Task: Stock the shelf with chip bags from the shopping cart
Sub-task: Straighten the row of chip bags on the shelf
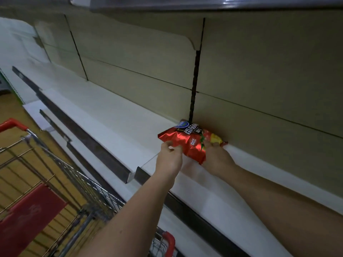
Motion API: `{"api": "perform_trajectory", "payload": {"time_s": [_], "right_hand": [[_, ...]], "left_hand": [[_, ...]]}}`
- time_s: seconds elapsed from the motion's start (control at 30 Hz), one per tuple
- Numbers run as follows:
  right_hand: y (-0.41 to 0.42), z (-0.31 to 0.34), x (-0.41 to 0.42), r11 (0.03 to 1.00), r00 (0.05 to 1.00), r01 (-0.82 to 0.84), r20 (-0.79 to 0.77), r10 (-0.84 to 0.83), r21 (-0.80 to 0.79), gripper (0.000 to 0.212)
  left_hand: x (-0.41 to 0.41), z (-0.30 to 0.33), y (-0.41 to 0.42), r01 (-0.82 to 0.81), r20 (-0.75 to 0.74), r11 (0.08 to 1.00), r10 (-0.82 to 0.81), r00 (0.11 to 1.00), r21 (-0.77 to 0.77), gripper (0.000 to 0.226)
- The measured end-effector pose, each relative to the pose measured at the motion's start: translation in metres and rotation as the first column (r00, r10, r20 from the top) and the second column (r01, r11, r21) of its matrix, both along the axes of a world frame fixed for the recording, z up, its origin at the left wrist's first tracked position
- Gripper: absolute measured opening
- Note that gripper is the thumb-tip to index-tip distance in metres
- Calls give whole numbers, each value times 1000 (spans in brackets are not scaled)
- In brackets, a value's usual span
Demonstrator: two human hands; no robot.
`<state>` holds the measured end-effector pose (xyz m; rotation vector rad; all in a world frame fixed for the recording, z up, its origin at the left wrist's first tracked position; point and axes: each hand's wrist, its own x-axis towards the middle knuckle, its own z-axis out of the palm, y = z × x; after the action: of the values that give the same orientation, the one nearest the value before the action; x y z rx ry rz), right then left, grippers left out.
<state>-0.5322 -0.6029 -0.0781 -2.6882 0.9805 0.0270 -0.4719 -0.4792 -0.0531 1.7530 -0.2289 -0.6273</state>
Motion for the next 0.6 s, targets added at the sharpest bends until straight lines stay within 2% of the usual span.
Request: {"api": "perform_trajectory", "payload": {"time_s": [0.17, 0.27, 0.37, 0.47, 0.6], "right_hand": [[8, 2, -4, 997, 997, -70, 37, 71, -12, 58], [1, 6, 0, 997, 997, -74, 36, 74, -10, 68], [-7, 7, 7, 1000, 995, -21, 100, 19, 16, 78], [-9, 4, 12, 997, 994, 30, 99, -37, 74, 89], [-7, 2, 18, 994, 994, 48, 93, -57, 100, 89]], "left_hand": [[-3, -7, -8, 50, -155, 999, -49, 987, 5, 57], [-3, -7, -12, 60, -173, 998, -60, 983, -6, 58], [2, -8, -15, 44, -131, 999, -44, 990, -3, 56], [9, -8, -18, 12, -89, 1000, -14, 996, -22, 53], [18, -14, -23, 6, -99, 1000, -9, 995, -31, 53]]}}
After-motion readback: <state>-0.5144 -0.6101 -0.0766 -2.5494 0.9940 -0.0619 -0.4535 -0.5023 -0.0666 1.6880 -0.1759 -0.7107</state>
